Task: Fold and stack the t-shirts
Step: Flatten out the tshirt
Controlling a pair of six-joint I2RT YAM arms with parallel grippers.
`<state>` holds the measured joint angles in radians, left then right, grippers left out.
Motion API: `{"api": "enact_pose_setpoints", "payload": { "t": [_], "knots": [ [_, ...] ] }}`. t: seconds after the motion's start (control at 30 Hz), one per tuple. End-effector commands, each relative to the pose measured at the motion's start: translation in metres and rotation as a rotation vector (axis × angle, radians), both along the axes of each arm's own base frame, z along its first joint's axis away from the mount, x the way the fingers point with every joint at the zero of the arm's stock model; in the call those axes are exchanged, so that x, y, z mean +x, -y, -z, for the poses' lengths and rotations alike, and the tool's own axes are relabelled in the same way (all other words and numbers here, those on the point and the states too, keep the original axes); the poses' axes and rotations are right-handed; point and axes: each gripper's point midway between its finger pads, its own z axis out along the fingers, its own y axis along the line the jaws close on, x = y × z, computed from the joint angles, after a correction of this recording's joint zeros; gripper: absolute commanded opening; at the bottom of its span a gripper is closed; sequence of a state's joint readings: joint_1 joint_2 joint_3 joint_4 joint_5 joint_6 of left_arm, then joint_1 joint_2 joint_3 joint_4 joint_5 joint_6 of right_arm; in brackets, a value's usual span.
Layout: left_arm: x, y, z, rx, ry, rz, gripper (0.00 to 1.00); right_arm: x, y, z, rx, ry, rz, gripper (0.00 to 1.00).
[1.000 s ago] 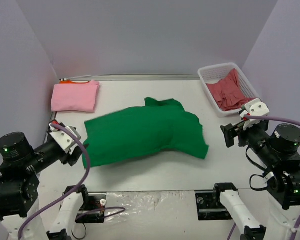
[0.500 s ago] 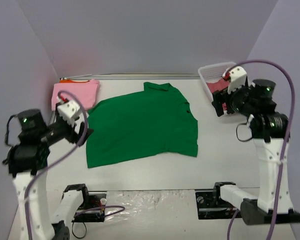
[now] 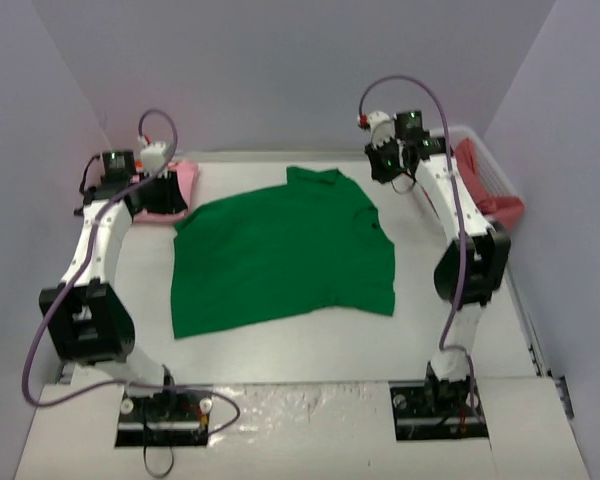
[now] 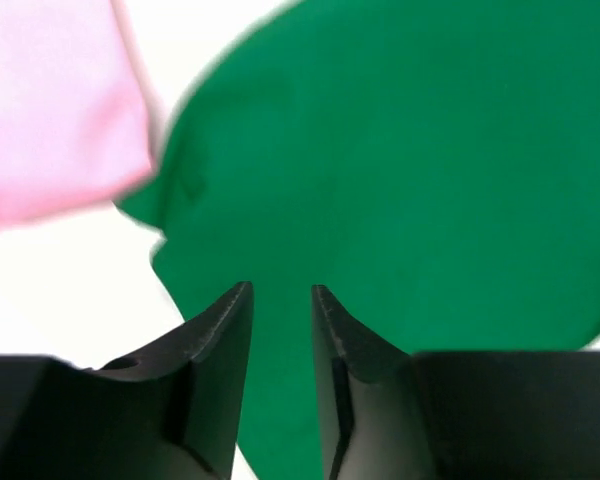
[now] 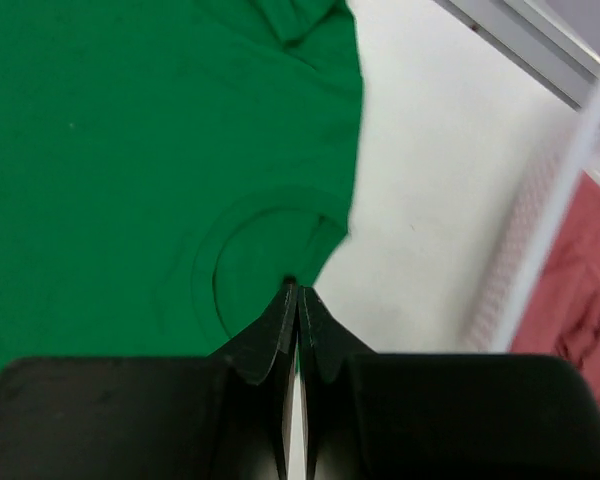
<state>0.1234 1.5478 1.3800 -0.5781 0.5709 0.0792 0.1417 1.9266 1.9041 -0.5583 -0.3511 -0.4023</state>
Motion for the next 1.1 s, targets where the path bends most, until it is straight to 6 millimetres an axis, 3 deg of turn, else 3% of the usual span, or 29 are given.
{"api": "enact_pose_setpoints", "payload": {
  "t": [0.0,0.03,0.07,0.1,0.13,0.17,0.2,0.27,0.3,0.37,0.4,0.57,0.8,0.9,1.03,1.07],
  "knots": [
    [0.036,0.005,-0.041,-0.027,0.119,-0.026,0.27,0.027,-0.030,0.032,-0.052,-0.027,-0.038,0.00],
    [0.039,0.005,-0.039,-0.030,0.104,-0.025,0.27,0.041,-0.036,0.022,-0.048,0.010,-0.042,0.00],
    [0.039,0.005,-0.038,-0.029,0.101,-0.026,0.27,0.049,-0.041,0.026,-0.049,0.014,-0.040,0.00],
    [0.039,0.004,-0.037,-0.024,0.098,-0.029,0.25,0.057,-0.047,0.051,-0.047,-0.027,-0.034,0.00],
    [0.036,0.003,-0.035,-0.014,0.103,-0.028,0.25,0.070,-0.051,0.043,-0.033,0.007,-0.031,0.00],
    [0.035,0.002,-0.035,-0.006,0.106,-0.030,0.25,0.076,-0.054,0.048,-0.031,0.006,-0.027,0.00],
    [0.034,0.000,-0.034,0.004,0.109,-0.036,0.25,0.082,-0.059,0.071,-0.045,-0.021,-0.032,0.00],
    [0.028,-0.002,-0.033,0.019,0.116,-0.037,0.25,0.096,-0.062,0.073,-0.056,0.007,-0.020,0.00],
    [0.027,-0.003,-0.032,0.027,0.117,-0.038,0.25,0.100,-0.062,0.094,-0.069,-0.020,-0.013,0.00],
    [0.021,-0.005,-0.031,0.045,0.125,-0.041,0.26,0.107,-0.065,0.103,-0.083,-0.011,-0.016,0.00],
    [0.018,-0.005,-0.030,0.048,0.126,-0.040,0.26,0.108,-0.064,0.120,-0.092,-0.035,-0.015,0.00],
    [0.004,-0.010,-0.028,0.090,0.147,-0.047,0.28,0.107,-0.077,0.162,-0.131,-0.073,-0.037,0.00],
    [-0.009,-0.013,-0.036,0.124,0.193,-0.051,0.32,0.108,-0.083,0.187,-0.146,-0.087,-0.031,0.00],
    [-0.012,-0.013,-0.035,0.125,0.192,-0.048,0.32,0.109,-0.076,0.196,-0.175,-0.095,-0.002,0.00],
    [-0.011,-0.012,-0.036,0.123,0.191,-0.041,0.32,0.094,-0.054,0.217,-0.219,-0.161,0.038,0.00],
    [-0.010,-0.011,-0.037,0.120,0.196,-0.038,0.32,0.092,-0.048,0.214,-0.219,-0.166,0.045,0.00]
  ]
}}
